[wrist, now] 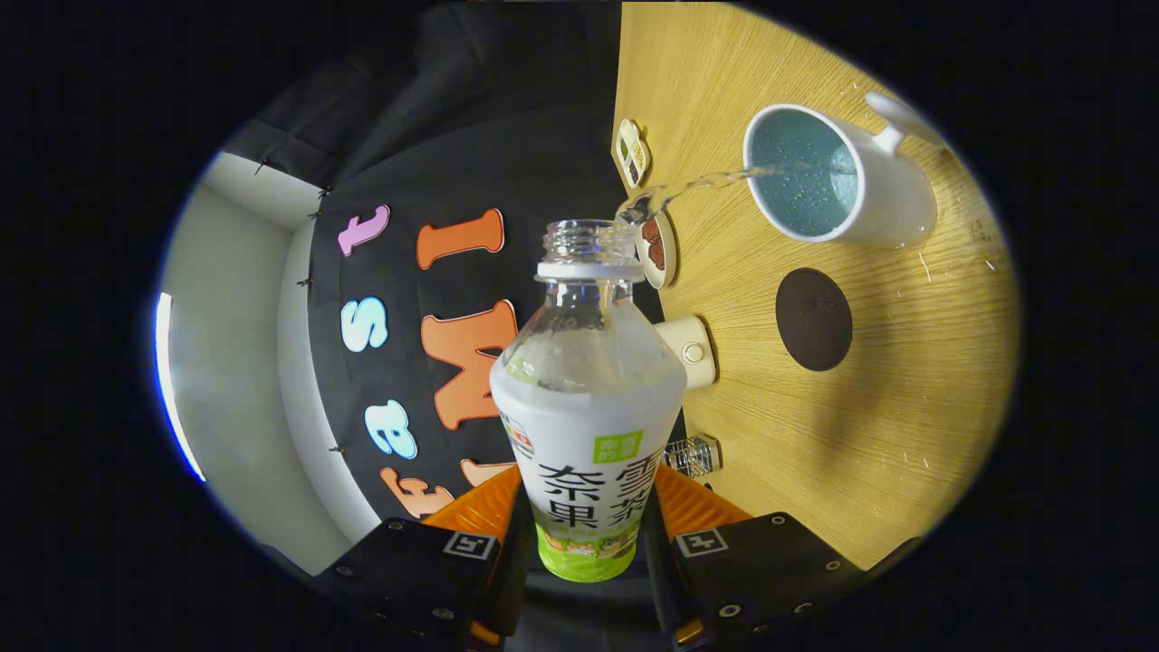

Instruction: Take the bottle from table, then pour the juice into the cup, finally place the bottle on the coaster

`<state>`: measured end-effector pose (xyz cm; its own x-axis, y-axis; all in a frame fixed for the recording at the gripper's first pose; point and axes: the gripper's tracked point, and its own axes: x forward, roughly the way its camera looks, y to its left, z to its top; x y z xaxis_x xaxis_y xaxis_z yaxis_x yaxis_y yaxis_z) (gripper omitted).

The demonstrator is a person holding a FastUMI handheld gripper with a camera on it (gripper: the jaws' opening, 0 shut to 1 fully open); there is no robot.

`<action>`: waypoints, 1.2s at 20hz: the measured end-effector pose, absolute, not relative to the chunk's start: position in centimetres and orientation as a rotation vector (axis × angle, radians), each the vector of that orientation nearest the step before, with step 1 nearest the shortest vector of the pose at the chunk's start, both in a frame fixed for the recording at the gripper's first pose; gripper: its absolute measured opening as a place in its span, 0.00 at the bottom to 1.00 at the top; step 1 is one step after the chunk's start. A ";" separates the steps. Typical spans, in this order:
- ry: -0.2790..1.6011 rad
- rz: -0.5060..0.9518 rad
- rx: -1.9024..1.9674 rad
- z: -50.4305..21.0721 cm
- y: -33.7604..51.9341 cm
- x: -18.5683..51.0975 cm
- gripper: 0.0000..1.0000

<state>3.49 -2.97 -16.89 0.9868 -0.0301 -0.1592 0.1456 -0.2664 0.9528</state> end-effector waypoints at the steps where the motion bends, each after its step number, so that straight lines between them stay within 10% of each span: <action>1: 0.080 -0.169 1.840 -16.8 -3.0 3.6 0.57; 24: 0.041 -0.202 1.948 -16.2 -4.2 4.7 0.58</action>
